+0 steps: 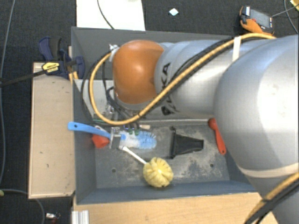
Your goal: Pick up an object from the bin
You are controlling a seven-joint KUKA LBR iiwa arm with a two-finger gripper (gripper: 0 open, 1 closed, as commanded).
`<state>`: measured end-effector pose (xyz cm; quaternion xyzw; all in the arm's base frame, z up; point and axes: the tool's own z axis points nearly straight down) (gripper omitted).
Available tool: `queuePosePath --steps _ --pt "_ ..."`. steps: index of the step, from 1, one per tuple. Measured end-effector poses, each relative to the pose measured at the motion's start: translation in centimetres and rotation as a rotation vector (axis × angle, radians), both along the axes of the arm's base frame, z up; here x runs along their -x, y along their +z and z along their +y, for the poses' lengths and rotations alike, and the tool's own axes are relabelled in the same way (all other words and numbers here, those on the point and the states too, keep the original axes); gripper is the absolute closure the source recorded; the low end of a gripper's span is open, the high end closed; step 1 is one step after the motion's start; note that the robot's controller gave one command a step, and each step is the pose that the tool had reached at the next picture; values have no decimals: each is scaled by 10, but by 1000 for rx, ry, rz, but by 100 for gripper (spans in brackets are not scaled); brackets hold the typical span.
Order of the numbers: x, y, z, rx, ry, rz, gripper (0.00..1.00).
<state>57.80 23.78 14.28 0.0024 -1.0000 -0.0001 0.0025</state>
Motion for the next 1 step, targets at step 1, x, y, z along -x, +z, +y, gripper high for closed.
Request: queuePosePath --steps 1 --pt "-2 5 -1 -2 -7 -8 0"
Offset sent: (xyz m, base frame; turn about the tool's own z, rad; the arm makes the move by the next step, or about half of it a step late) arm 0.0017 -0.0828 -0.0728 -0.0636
